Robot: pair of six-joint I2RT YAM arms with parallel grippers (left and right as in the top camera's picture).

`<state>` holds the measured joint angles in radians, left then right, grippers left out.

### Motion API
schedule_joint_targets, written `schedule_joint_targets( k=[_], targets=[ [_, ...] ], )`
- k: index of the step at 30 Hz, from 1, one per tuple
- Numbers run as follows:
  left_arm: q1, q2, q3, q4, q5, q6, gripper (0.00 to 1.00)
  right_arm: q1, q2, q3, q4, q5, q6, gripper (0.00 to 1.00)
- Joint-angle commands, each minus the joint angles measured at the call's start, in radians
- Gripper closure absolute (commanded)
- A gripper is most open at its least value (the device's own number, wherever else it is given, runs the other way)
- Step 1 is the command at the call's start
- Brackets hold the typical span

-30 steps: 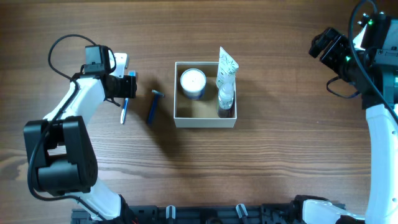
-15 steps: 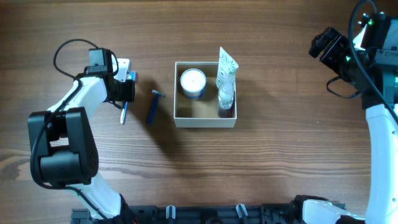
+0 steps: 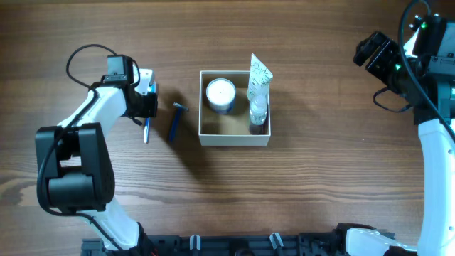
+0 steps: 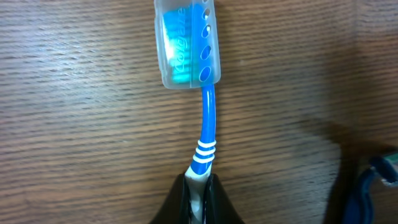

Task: Pack container
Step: 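Carry the toothbrush with the left gripper into the box and release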

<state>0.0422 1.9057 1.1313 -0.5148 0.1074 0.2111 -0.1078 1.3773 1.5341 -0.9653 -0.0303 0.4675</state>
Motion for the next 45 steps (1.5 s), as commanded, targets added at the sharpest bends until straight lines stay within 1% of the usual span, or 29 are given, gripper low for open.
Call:
schedule_joint_targets(
  k=[1,4,7,12,18,22,23,25,27,32,35,39,45],
  targets=[
    [-0.047,-0.038,0.022,-0.042,-0.034,-0.079,0.96,-0.002,0.008,0.002,0.0,-0.016,0.006,0.0],
    [-0.09,-0.102,0.057,-0.097,-0.034,-0.101,0.96,-0.002,0.008,0.002,0.0,-0.016,0.006,0.0],
    [-0.167,-0.2,0.09,-0.149,-0.062,-0.1,0.96,-0.002,0.008,0.002,0.0,-0.016,0.006,0.0],
    [-0.304,-0.346,0.093,-0.153,-0.2,-0.1,0.96,-0.002,0.008,0.002,0.0,-0.016,0.006,0.0],
    [-0.432,-0.434,0.093,-0.153,-0.199,-0.145,0.96,-0.002,0.008,0.002,0.0,-0.016,0.006,0.0],
    [-0.535,-0.427,0.093,-0.14,-0.199,-0.131,0.96,-0.002,0.008,0.002,0.0,-0.016,0.006,0.0],
    [-0.573,-0.42,0.093,-0.127,-0.195,-0.098,0.96,-0.002,0.008,0.002,0.0,-0.016,0.006,0.0],
    [-0.61,-0.412,0.093,-0.101,-0.195,-0.054,0.96,-0.002,0.008,0.002,0.0,-0.016,0.006,0.0],
    [-0.637,-0.402,0.093,-0.063,-0.195,-0.031,0.96,-0.002,0.008,0.002,0.0,-0.016,0.006,0.0],
    [-0.643,-0.368,0.093,-0.018,-0.195,0.021,0.96,-0.002,0.008,0.002,0.0,-0.016,0.006,0.0],
    [-0.633,-0.336,0.093,-0.008,-0.195,0.027,0.96,-0.002,0.008,0.002,0.0,-0.016,0.006,0.0],
    [-0.633,-0.277,0.093,0.004,-0.195,0.121,0.96,-0.002,0.008,0.002,0.0,-0.016,0.006,0.0],
    [-0.633,-0.21,0.093,0.022,-0.195,0.126,0.96,-0.002,0.008,0.002,0.0,-0.016,0.006,0.0]
  ],
)
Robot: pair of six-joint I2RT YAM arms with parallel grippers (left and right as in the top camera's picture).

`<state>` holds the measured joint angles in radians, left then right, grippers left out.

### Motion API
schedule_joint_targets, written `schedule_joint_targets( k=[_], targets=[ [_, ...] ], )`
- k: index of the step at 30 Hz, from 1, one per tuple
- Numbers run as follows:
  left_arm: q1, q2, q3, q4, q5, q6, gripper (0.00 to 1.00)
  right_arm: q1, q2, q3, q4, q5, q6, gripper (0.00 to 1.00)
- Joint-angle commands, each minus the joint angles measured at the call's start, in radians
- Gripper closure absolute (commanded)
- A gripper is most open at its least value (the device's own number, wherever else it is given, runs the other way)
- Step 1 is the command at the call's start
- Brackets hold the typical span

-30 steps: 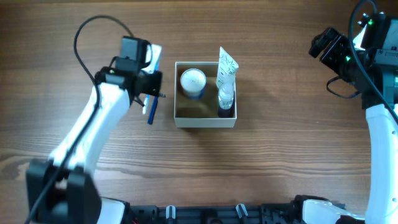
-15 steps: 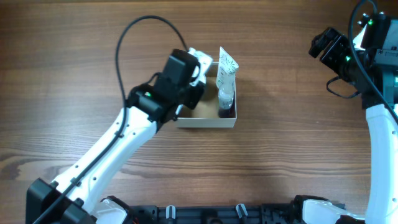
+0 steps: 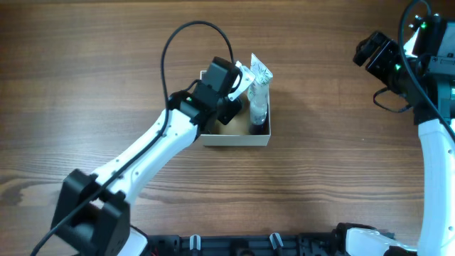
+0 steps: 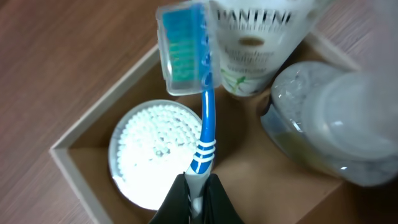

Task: Pack container
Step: 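Carry the toothbrush with the left gripper into the box and release, then move the left gripper to the blue razor and grasp it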

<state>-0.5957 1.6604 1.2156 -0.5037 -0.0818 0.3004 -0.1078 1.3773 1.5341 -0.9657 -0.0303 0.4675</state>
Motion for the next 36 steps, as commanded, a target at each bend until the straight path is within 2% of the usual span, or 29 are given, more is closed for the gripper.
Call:
schedule_joint_targets(
  k=[1,6,8,10,14,16,18,20,22,24,26,27,28,30,36],
  targets=[
    [0.005,0.04,0.008,0.012,-0.005,0.037,0.96,-0.002,0.008,0.002,0.0,-0.016,0.006,0.0],
    [0.005,0.054,0.008,0.021,0.023,0.037,0.95,-0.002,0.008,0.002,0.0,-0.016,0.006,0.0],
    [0.005,0.055,0.008,0.021,0.042,0.036,0.87,-0.002,0.008,0.002,0.0,-0.016,0.006,0.0],
    [0.005,0.055,0.008,0.019,0.055,0.033,0.73,-0.002,0.008,0.002,0.0,-0.016,0.006,0.0],
    [0.005,0.055,0.008,0.018,0.055,0.027,0.61,-0.002,0.008,0.002,0.0,-0.016,0.006,0.0],
    [0.005,0.053,0.008,0.018,0.054,0.006,0.51,-0.002,0.008,0.002,0.0,-0.016,0.006,0.0],
    [0.005,0.049,0.009,0.018,0.054,-0.023,0.5,-0.002,0.008,0.002,0.0,-0.016,0.006,0.0],
    [0.005,0.04,0.009,0.016,0.054,-0.051,0.55,-0.002,0.008,0.002,0.0,-0.016,0.006,0.0],
    [0.009,0.016,0.009,0.006,0.043,-0.057,0.56,-0.002,0.008,0.002,0.0,-0.016,0.006,0.0],
    [0.027,-0.011,0.009,-0.002,-0.02,-0.145,0.53,-0.002,0.008,0.002,0.0,-0.016,0.006,0.0],
    [0.061,-0.04,0.009,-0.023,-0.04,-0.224,0.42,-0.002,0.008,0.002,0.0,-0.016,0.006,0.0],
    [0.095,-0.058,0.009,-0.045,-0.039,-0.282,0.27,-0.002,0.008,0.002,0.0,-0.016,0.006,0.0],
    [0.126,-0.07,0.009,-0.067,-0.039,-0.329,0.01,-0.002,0.008,0.002,0.0,-0.016,0.006,0.0],
    [0.195,-0.082,0.009,-0.119,-0.01,-0.38,0.0,-0.002,0.008,0.002,0.0,-0.016,0.006,0.0],
    [0.42,-0.046,0.005,-0.249,0.209,-0.385,0.01,-0.002,0.008,0.002,0.0,-0.016,0.006,0.0]
  ],
)
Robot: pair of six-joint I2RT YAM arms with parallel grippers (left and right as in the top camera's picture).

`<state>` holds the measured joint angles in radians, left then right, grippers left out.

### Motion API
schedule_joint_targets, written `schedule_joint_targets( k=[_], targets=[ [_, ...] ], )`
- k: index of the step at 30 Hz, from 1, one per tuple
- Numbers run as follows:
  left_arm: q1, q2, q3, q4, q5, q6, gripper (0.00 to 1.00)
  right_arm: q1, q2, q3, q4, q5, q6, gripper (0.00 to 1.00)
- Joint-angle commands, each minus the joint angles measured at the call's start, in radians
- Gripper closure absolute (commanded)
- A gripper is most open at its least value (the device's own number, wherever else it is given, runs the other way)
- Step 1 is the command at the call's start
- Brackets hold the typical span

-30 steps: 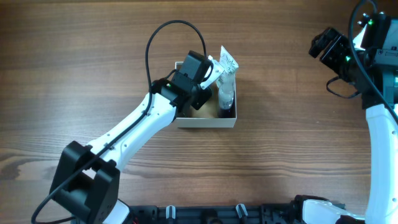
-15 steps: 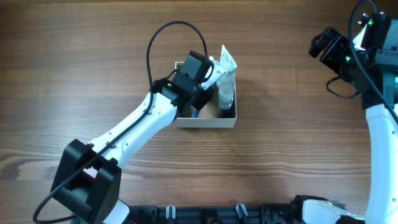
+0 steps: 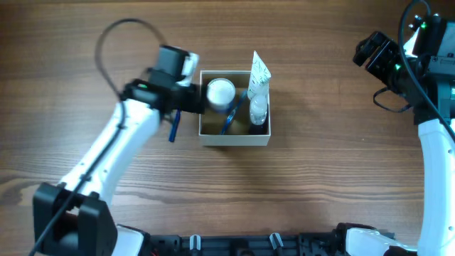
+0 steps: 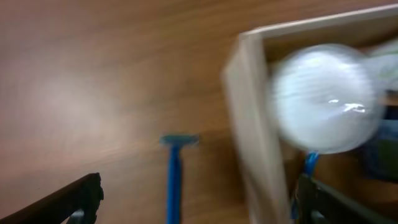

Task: Pack container
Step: 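Move the left gripper to the blue razor and grasp it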

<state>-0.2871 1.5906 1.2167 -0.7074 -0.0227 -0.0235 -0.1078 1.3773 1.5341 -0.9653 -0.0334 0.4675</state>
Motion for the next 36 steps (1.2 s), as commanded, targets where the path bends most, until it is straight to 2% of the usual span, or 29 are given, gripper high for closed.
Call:
schedule_joint_targets(
  k=[1,3,7,9,16,25,30,36],
  targets=[
    [0.138,0.037,0.001,-0.055,0.165,-0.061,0.06,-0.002,0.008,0.002,0.0,-0.013,0.006,0.0],
    [0.175,0.067,-0.009,-0.063,0.172,-0.061,0.18,-0.002,0.008,0.002,0.0,-0.013,0.006,0.0],
    [0.186,0.148,-0.009,-0.067,0.172,-0.058,0.2,-0.002,0.008,0.002,0.0,-0.013,0.006,0.0],
    [0.175,0.191,-0.009,-0.068,0.17,-0.027,0.27,-0.002,0.008,0.002,0.0,-0.013,0.006,0.0],
    [0.153,0.326,-0.009,-0.06,0.162,-0.014,0.43,-0.002,0.008,0.002,0.0,-0.013,0.006,0.0],
    [0.143,0.388,-0.009,-0.033,0.128,-0.007,0.49,-0.002,0.008,0.002,0.0,-0.013,0.006,0.0],
    [0.108,0.388,-0.009,-0.034,0.04,-0.007,0.7,-0.002,0.008,0.002,0.0,-0.013,0.006,0.0],
    [0.057,0.388,-0.009,-0.034,-0.048,-0.007,0.72,-0.002,0.008,0.002,0.0,-0.013,0.006,0.0]
  ],
)
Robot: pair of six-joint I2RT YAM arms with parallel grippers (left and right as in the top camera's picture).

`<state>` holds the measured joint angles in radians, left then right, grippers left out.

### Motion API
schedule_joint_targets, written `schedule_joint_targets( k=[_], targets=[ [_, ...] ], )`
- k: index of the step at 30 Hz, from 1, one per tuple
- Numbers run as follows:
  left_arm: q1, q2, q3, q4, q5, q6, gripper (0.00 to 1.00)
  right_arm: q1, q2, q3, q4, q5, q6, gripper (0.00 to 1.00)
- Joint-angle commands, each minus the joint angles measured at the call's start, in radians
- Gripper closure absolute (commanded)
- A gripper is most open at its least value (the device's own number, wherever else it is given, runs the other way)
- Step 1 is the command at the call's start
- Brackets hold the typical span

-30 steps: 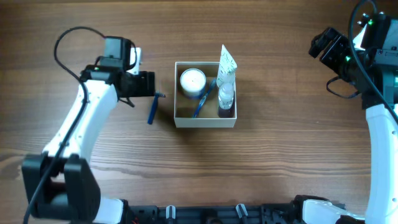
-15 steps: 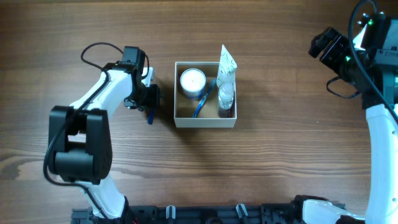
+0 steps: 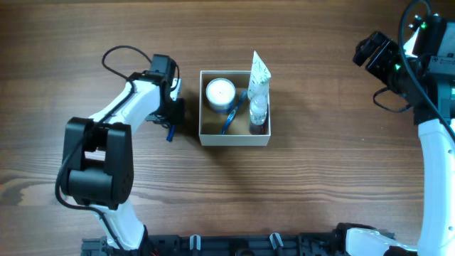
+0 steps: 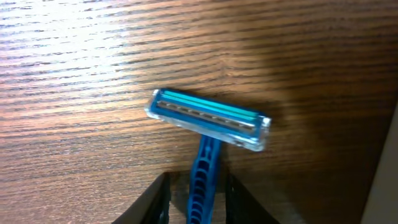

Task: Pack container
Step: 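Move the left gripper to the blue razor and grasp it, then lower the razor into the box with the left gripper and release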

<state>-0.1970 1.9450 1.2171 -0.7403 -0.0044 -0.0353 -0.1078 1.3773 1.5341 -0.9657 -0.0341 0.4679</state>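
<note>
A blue disposable razor (image 4: pixel 208 118) lies on the wooden table, left of the white box (image 3: pixel 234 140). My left gripper (image 4: pixel 196 179) is down over it, open, with a finger on each side of the razor handle (image 4: pixel 204 186) and a gap on both sides. In the overhead view only the handle's end (image 3: pixel 169 134) shows past the left gripper (image 3: pixel 173 114). The box holds a white-lidded jar (image 3: pixel 220 92), a blue toothbrush (image 3: pixel 230 118), a tube (image 3: pixel 259 71) and a clear bottle (image 3: pixel 257 110). My right gripper (image 3: pixel 371 51) hangs at the far right, its fingers unclear.
The box's left wall (image 4: pixel 388 174) stands just right of the razor in the left wrist view. Bare wooden table (image 3: pixel 320 178) surrounds the box. The left arm's cable (image 3: pixel 117 51) loops over the table behind the arm.
My left gripper was open near the box's left wall with the razor further off below it. Now its open fingers straddle the razor handle. The toothbrush still lies in the box.
My left gripper was shut on the toothbrush on the table at the left. Then it held the toothbrush over the box. Later the toothbrush lay in the box and the gripper was open beside it. Now the gripper sits around the razor handle.
</note>
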Motion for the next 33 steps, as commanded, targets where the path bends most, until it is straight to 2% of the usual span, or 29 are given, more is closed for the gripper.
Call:
schedule_joint_targets(
  k=[1,3,6,8,16,24,26,29,33],
  targets=[
    [-0.037,0.034,-0.009,-0.001,-0.069,0.005,0.74,-0.002,0.008,0.002,0.0,-0.012,0.005,0.0],
    [-0.043,0.034,-0.009,-0.001,-0.068,0.003,0.79,-0.002,0.008,0.002,0.0,-0.012,0.005,0.0],
    [-0.04,0.034,-0.009,-0.001,-0.068,-0.035,0.93,-0.002,0.008,0.002,0.0,-0.012,0.006,0.0],
    [-0.04,0.034,-0.009,-0.001,-0.064,-0.053,0.96,-0.002,0.008,0.002,0.0,-0.012,0.006,0.0],
    [-0.041,-0.019,0.027,-0.073,-0.067,-0.055,0.96,-0.002,0.008,0.002,0.0,-0.012,0.006,0.0],
    [-0.053,-0.25,0.142,-0.163,-0.084,-0.047,0.96,-0.002,0.008,0.002,0.0,-0.012,0.005,0.0],
    [-0.071,-0.312,0.146,-0.15,-0.067,-0.016,0.96,-0.002,0.008,0.002,0.0,-0.012,0.006,0.0],
    [-0.124,-0.389,0.146,-0.117,0.016,0.104,0.96,-0.002,0.008,0.002,0.0,-0.012,0.006,0.0],
    [-0.235,-0.413,0.145,-0.047,0.06,0.229,0.96,-0.002,0.008,0.002,0.0,-0.012,0.006,0.0]
  ],
)
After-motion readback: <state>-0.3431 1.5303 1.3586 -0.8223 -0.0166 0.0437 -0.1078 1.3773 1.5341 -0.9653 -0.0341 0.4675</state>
